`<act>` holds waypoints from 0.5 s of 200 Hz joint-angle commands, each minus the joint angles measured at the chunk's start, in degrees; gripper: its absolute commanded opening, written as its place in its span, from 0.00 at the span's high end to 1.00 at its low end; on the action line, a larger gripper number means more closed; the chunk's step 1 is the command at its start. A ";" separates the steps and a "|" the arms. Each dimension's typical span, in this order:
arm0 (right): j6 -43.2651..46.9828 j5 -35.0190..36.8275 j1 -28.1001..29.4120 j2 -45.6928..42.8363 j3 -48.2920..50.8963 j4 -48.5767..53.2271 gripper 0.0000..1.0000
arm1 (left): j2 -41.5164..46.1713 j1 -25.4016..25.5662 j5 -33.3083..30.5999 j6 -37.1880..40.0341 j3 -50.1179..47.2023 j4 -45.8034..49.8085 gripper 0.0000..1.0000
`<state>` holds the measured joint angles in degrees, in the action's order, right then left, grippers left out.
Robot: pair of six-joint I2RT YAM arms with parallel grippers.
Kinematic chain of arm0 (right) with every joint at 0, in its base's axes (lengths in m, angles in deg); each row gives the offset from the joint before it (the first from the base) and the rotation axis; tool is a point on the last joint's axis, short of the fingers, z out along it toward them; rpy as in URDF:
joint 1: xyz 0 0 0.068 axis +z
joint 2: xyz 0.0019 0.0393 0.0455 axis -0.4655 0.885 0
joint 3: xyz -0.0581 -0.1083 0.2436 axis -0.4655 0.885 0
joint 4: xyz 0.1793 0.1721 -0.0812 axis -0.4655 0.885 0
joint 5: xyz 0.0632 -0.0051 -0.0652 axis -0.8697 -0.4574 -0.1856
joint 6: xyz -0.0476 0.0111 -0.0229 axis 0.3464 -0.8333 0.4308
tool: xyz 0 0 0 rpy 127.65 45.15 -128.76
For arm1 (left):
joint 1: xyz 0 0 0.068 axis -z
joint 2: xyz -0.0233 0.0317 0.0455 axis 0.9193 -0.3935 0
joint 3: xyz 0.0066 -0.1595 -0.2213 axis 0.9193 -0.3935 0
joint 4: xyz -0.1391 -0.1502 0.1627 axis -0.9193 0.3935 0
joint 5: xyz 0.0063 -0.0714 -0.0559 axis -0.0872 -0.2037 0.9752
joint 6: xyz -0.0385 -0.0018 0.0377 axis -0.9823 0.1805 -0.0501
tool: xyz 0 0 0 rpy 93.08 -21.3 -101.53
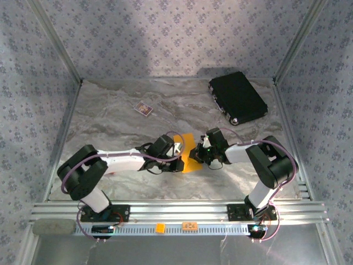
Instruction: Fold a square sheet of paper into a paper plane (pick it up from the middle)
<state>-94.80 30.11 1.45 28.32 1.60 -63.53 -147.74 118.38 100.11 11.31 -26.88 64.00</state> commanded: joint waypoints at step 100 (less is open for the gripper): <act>-0.30 2.47 0.25 1.19 0.93 4.09 0.93 | -9.56 0.49 3.12 -0.30 0.66 -2.44 0.98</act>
<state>-94.80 30.13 1.45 28.32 1.60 -63.53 -157.65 118.34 101.59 11.22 -23.32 61.40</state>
